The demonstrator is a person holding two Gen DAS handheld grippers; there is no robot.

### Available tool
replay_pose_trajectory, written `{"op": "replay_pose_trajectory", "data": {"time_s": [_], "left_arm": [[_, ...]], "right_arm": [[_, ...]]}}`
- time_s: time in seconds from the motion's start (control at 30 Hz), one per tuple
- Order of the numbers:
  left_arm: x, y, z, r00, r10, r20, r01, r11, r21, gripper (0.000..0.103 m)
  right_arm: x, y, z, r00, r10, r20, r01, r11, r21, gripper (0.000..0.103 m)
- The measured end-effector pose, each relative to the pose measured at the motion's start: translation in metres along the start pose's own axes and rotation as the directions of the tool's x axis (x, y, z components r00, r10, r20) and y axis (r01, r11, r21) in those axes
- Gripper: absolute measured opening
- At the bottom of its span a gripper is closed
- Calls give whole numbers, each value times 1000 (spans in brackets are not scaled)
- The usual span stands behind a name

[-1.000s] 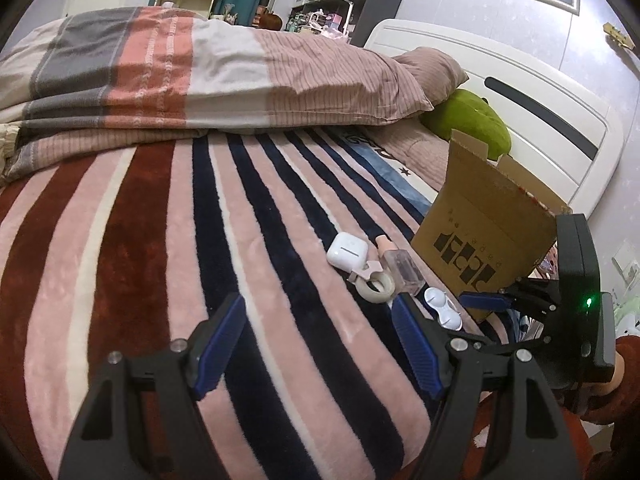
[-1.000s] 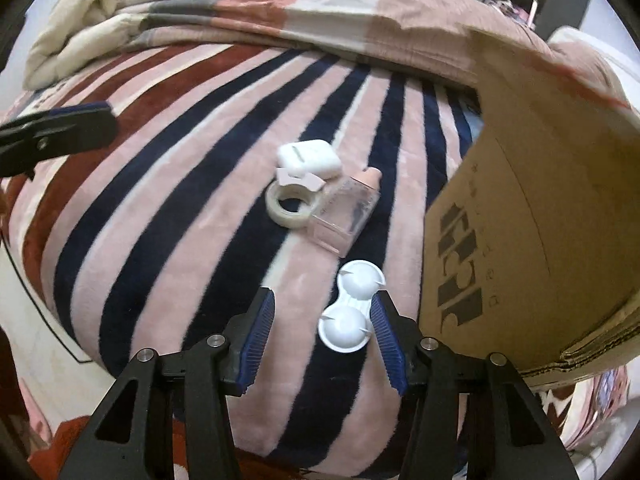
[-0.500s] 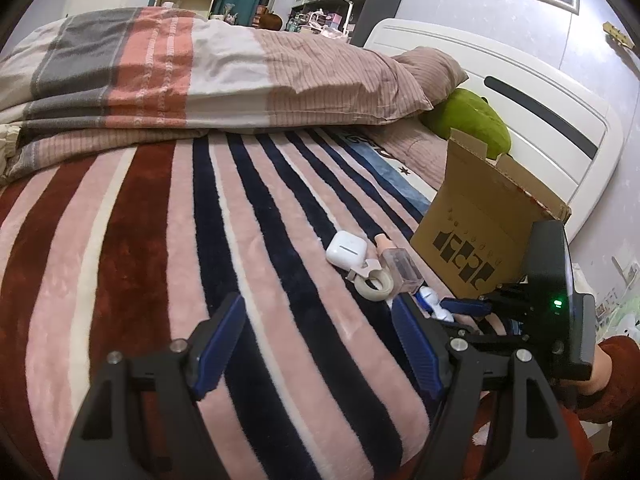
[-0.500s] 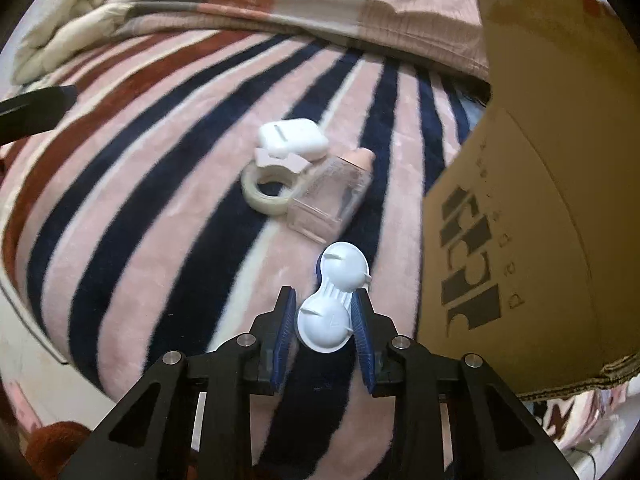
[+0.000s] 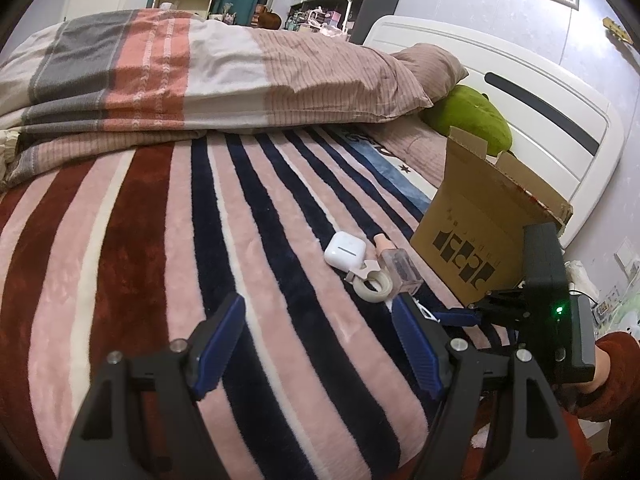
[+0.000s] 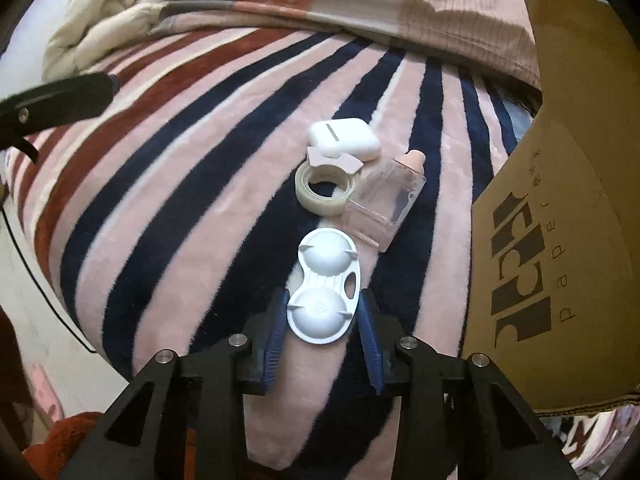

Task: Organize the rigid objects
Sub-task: 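Grasp the white double contact-lens case with the right gripper and lift, then carry the lens case into the cardboard box and open the right gripper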

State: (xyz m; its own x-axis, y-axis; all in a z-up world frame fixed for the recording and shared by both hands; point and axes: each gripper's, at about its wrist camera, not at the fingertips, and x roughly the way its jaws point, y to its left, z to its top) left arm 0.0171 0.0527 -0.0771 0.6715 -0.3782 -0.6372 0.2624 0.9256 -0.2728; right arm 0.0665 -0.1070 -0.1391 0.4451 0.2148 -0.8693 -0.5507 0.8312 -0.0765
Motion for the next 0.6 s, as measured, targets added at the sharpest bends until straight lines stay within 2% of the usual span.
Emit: {"op": "replay_pose_trajectory", "data": {"time_s": [0.1,0.2,0.33,0.47,0.6], "left_arm": [[0,-3,2,1000,-12,-3,12,1000,1,73],[-2,-6,7,999,-35,-1,35,999,5,73],[-8,-11,20,994,-114,7,114,993,-10,73],[-13,-27,39,981,-193,21,193,981,9,72],[-12,-48,63,964,-264,31,263,965,23,46]], "right_arm": [[-11,7,3,999,18,35,-17,999,-43,28],[-29,16,14,994,69,85,-62,994,-87,28],[-61,21,32,975,153,158,-134,983,-127,28],[-93,21,44,957,184,225,-150,975,-163,28],[-117,8,53,941,199,274,-153,972,-180,28]]}}
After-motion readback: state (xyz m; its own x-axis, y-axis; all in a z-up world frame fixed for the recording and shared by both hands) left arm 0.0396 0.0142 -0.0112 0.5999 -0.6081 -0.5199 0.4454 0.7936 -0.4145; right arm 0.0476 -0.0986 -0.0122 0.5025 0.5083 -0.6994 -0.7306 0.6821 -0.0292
